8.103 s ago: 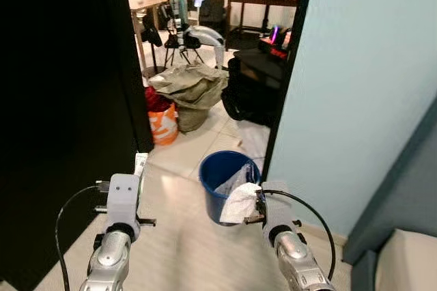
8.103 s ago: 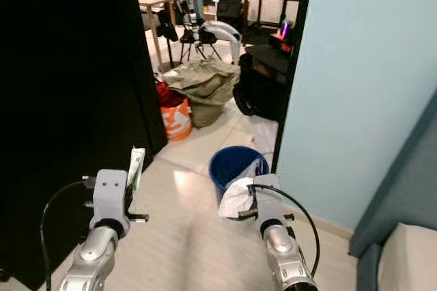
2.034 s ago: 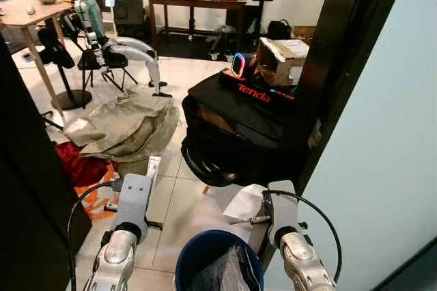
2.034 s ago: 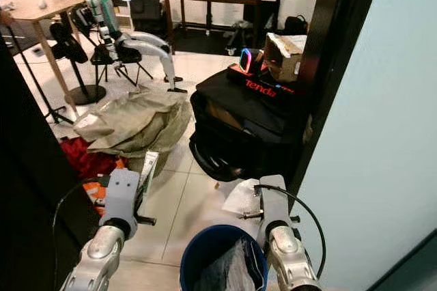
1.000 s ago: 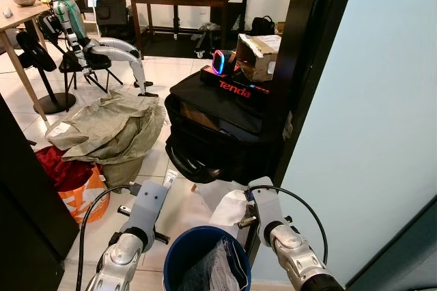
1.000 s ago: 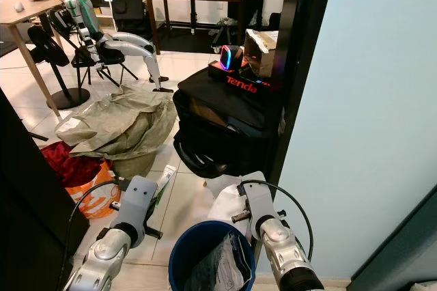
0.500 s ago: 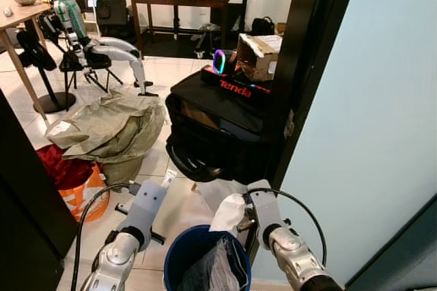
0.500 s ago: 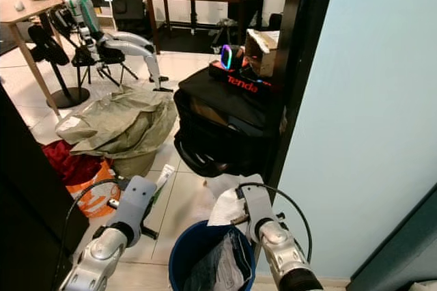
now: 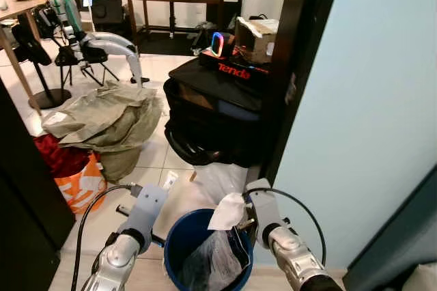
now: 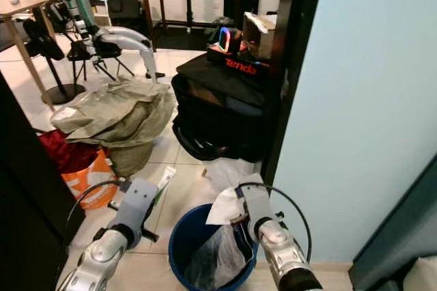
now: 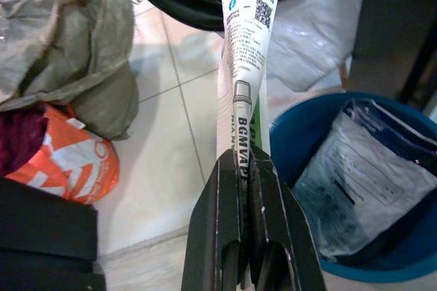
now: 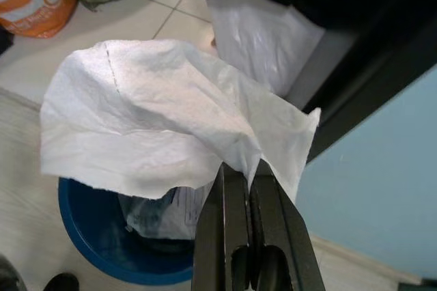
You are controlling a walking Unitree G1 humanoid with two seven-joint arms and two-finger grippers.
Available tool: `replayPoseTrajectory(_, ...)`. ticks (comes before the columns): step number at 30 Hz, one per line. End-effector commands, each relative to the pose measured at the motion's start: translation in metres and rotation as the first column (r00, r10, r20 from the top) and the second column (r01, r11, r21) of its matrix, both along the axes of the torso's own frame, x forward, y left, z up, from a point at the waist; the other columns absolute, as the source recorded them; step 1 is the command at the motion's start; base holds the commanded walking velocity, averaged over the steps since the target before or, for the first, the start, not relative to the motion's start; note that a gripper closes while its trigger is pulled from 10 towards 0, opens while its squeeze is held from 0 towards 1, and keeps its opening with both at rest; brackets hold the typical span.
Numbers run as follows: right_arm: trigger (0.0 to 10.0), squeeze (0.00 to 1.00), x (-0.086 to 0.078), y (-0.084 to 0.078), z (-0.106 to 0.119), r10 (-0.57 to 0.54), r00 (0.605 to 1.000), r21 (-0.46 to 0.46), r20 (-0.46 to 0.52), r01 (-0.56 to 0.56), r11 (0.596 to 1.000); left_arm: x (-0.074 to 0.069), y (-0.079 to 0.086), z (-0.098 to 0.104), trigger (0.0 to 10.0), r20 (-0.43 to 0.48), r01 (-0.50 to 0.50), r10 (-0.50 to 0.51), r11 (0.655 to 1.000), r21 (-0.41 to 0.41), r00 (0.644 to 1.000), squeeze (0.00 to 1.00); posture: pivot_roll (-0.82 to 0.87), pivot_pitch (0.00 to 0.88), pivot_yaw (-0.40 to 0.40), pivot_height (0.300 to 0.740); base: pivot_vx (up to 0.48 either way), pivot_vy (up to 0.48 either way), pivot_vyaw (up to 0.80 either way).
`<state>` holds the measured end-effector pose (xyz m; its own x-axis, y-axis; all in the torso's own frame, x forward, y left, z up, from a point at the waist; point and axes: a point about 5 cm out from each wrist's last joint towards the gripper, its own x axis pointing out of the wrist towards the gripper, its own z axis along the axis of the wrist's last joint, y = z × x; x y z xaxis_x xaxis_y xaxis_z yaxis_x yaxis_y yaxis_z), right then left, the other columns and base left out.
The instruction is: Clean up the room
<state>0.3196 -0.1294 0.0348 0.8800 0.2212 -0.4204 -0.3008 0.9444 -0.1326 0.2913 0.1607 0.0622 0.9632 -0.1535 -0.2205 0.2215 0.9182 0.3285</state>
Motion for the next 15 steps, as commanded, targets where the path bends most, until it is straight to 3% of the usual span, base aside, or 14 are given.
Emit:
replayPoseTrajectory(1,10.0,0.0,-0.0022,-0.0009,-0.0034,-0.001,1.0,0.0,-0.011,0.001,1.0,-0.0024,0.0024,-0.0033,10.0,-0.016,0.008,-0.007,1.0,0.014,1.0,0.0,0.01,0.058,-0.048,0.619,0.0,0.0,0.0)
replayPoseTrajectory(15,10.0,0.0,-0.0043,0.0024,-0.006,0.018,0.999,0.013,-0.033,-0.018,1.0,-0.0034,0.002,-0.0017,10.0,-0.014,0.022,-0.022,1.0,0.018,1.0,0.0,0.02,0.074,-0.049,0.605,0.0,0.0,0.0)
